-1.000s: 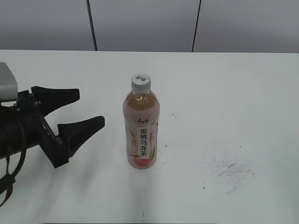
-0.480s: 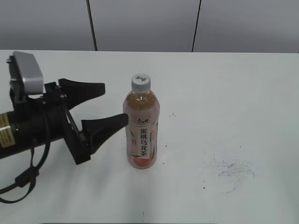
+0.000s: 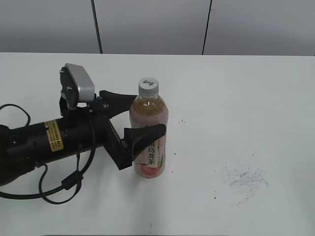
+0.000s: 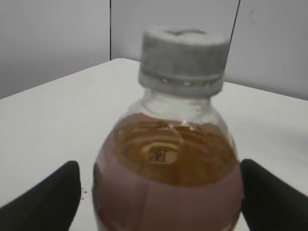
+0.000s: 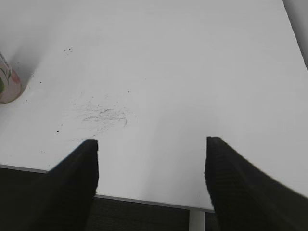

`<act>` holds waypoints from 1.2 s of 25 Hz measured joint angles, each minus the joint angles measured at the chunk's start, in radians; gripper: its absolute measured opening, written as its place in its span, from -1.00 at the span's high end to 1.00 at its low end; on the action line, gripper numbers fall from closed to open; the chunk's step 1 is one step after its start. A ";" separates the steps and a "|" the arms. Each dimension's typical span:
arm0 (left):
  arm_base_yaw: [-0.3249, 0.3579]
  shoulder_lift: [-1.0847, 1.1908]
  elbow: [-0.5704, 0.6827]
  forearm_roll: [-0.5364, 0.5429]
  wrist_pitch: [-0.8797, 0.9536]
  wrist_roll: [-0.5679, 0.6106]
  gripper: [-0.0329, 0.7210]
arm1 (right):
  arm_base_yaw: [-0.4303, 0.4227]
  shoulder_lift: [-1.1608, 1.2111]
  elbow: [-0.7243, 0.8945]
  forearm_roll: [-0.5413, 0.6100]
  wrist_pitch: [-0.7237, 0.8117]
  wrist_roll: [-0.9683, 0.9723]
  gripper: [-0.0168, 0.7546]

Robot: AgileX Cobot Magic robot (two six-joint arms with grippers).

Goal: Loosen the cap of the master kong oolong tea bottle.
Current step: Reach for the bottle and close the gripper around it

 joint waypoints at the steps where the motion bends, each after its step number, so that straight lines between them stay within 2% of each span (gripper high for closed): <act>1: -0.008 0.013 -0.013 -0.001 0.000 0.000 -0.65 | 0.000 0.000 0.000 0.000 0.000 0.000 -0.40; 7: -0.048 0.056 -0.068 -0.016 0.001 0.000 -0.65 | 0.000 0.000 0.000 0.000 0.000 0.000 -0.40; 15: -0.054 0.075 -0.093 -0.026 0.001 -0.002 -0.64 | 0.000 0.000 0.000 0.000 0.000 0.000 -0.40; 18: -0.054 0.081 -0.093 -0.029 0.001 -0.002 -0.56 | 0.000 0.000 0.000 0.000 0.000 0.000 -0.40; 22: -0.054 0.085 -0.093 -0.027 0.001 -0.002 -0.26 | 0.000 0.000 0.000 0.000 0.000 0.000 -0.40; 30: -0.055 0.085 -0.093 -0.026 0.001 -0.002 -0.27 | 0.000 0.000 0.000 0.000 0.000 0.000 -0.40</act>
